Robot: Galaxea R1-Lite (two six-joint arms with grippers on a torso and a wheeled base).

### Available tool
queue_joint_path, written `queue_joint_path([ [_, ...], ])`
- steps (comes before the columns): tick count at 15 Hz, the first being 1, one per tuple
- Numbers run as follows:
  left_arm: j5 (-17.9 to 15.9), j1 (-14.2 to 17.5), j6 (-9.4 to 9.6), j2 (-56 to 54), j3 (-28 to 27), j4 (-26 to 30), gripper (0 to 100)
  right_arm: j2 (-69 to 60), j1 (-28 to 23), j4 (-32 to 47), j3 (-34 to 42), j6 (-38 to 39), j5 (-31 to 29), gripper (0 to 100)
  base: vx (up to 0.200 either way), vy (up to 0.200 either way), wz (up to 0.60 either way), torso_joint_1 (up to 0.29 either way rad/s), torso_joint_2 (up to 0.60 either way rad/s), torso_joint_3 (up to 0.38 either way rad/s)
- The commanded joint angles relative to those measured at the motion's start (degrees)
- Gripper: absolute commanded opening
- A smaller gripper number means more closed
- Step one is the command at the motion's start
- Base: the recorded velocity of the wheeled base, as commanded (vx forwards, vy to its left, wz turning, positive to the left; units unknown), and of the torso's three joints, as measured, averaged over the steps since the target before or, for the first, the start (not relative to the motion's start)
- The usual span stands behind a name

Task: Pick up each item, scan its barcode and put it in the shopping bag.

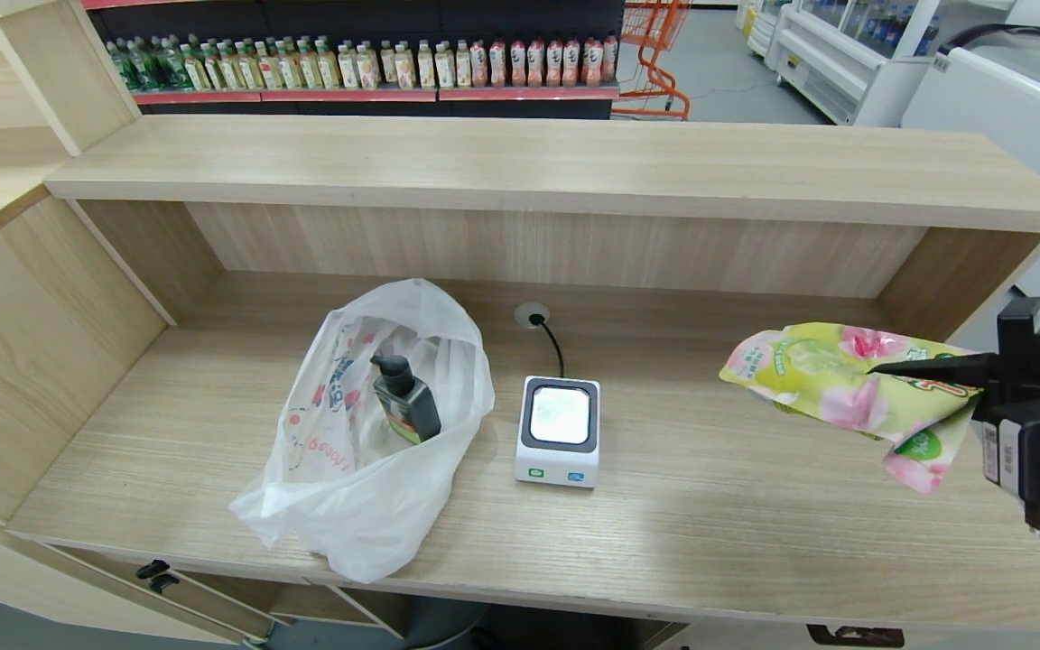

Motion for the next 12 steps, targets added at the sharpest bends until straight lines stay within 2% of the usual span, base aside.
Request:
queue_joint_path([
  [1, 0.0, 0.0, -0.01, 0.0, 0.0, 0.0, 100, -1.0, -0.5, 0.3, 0.1, -1.2, 0.0, 0, 0.0, 0.0, 0.0, 0.0, 0.0, 0.0],
  [5, -0.1, 0.0, 0.17, 0.0, 0.0, 0.0, 100, -2.6, -2.0, 1.8, 0.9, -3.1, -0.9, 0, 0.0, 0.0, 0.0, 0.0, 0.0, 0.0],
  [12, 0.0, 0.0, 0.17, 0.0, 0.0, 0.0, 100, -2.7, -1.6, 6.0, 0.6, -2.7, 1.8, 0, 0.0, 0.2, 0.0, 0.002, 0.0, 0.002],
])
